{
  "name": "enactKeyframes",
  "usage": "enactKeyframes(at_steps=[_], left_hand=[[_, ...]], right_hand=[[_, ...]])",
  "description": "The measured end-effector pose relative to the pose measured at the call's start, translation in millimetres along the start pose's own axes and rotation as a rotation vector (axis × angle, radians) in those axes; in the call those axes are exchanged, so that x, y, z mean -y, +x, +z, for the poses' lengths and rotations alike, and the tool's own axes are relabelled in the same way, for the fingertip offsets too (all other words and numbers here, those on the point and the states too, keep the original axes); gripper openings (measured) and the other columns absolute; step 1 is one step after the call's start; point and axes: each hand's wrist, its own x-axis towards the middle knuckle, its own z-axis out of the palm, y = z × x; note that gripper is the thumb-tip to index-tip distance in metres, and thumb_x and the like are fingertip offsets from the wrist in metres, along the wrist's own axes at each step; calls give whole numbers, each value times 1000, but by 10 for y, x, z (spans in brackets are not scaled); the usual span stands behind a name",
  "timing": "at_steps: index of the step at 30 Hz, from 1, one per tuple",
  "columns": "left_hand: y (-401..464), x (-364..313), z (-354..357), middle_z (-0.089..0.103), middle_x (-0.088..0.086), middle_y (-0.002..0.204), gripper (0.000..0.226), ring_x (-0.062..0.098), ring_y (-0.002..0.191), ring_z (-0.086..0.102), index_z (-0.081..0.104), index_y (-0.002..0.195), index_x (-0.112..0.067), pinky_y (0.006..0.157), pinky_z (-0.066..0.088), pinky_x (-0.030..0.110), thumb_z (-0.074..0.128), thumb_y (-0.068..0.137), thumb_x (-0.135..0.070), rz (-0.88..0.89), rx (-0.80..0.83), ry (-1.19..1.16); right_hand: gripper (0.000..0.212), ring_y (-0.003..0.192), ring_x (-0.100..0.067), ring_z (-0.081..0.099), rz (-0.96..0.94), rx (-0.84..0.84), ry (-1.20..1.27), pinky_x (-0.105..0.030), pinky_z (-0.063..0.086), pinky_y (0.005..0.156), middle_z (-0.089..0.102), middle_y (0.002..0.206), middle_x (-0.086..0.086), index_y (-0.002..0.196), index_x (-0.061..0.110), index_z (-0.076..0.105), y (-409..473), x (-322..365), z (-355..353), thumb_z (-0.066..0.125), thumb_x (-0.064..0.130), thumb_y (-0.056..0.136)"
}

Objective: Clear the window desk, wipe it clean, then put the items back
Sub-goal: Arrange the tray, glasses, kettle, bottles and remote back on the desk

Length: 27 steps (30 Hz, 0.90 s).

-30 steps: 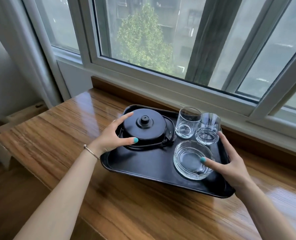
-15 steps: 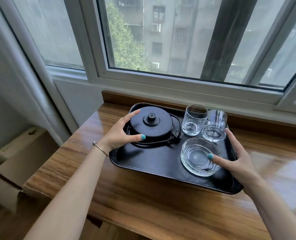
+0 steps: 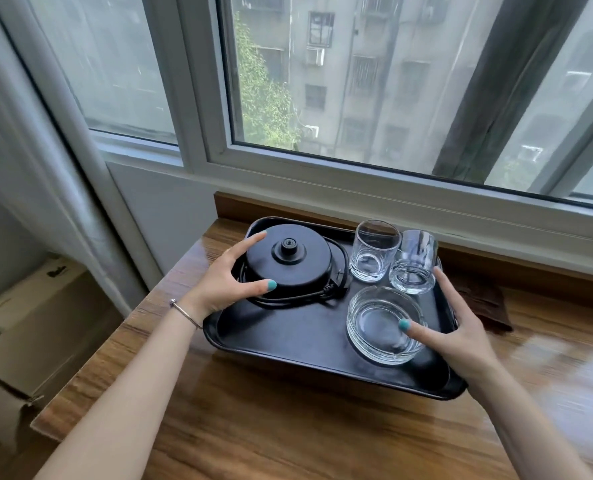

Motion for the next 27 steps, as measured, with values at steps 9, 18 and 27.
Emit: enactKeyframes(at_steps=[9,18,27], left_hand=[[341,506,-559,36,-28,146,87,-7,138,28,38,135,-59,110,24,21,81,60,-58,-23,13,1],[665,1038,-1070,38,-16,148,88,-3,139,28,36,133,-62,112,23,24,79,56,-62,-46,78,0],[777,1359,-1314,38,-14,148,87,-5,137,29,36,133,-64,110,21,19,78,57,-58,-45,130,-53]], right_hand=[[106,141,-19,37,33,8,-64,-51,31,117,47,147,10,138,64,36,502,-106,626,91,50,49],[101,139,-14,38,57,-71,-131,-48,31,117,47,146,14,137,64,35,708,-82,1368,90,45,54],[102,138,-20,37,116,-100,-157,-50,31,117,48,142,16,136,66,35,758,-177,1761,87,55,49]])
